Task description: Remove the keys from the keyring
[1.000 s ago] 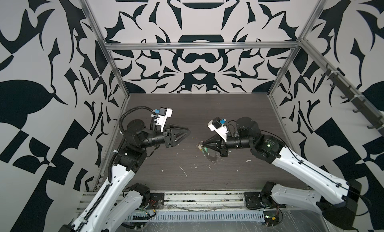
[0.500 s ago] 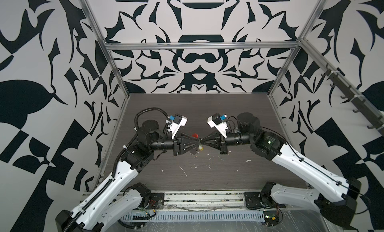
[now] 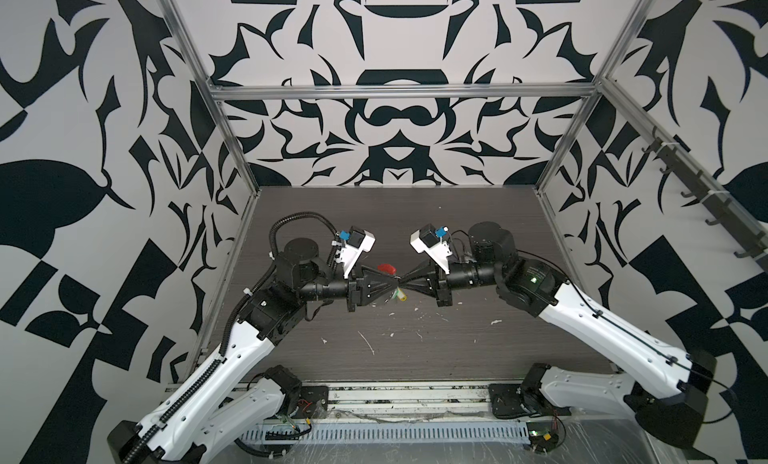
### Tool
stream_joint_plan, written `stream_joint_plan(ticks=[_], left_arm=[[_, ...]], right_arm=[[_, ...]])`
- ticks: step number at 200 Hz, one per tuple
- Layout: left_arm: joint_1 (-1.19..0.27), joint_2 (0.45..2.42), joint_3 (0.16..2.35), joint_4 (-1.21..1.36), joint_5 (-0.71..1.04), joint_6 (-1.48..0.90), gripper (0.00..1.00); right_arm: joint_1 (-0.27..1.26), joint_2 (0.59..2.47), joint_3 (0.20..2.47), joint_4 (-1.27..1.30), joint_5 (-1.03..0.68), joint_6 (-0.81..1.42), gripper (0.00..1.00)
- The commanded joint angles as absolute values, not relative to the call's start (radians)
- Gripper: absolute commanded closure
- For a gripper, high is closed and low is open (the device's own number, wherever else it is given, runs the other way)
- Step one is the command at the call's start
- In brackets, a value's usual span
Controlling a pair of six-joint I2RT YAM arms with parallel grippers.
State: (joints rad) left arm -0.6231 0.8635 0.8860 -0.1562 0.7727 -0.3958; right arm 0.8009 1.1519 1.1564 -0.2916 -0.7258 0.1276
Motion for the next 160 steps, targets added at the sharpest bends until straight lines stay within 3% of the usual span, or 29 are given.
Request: stream_joint_plan(ticks=[1, 34, 71, 108, 141, 160], left_arm=[[-0.627, 0.854, 0.925, -0.190, 0.774, -0.356, 0.83], [-0.635, 0.859, 0.932, -0.195, 0.758, -0.350, 1.00], [-0.659, 0.813, 0.891, -0.116, 0.659, -0.358, 1.00], [-0.666, 0.729, 0.790, 0.085, 0.546, -0.419, 1.00], [-0.667, 0.692, 0.719, 0.259, 0.494, -0.472, 1.00], [-0.667, 0.701, 0.694, 0.346, 0.483, -0.507, 1.00]], right_arm=[[0.800, 1.150, 1.212, -0.294, -0.736, 0.125, 1.00], [0.799, 1.156, 1.222, -0.298, -0.726, 0.127, 1.00], [0.800, 1.138, 1.199, -0.238, -0.711, 0.165, 1.00], [0.800, 1.031, 1.079, -0.014, -0.608, 0.243, 0.61], [0.802, 0.952, 0.956, 0.220, -0.534, 0.333, 0.51], [0.802, 0.962, 0.934, 0.297, -0.528, 0.384, 0.50]])
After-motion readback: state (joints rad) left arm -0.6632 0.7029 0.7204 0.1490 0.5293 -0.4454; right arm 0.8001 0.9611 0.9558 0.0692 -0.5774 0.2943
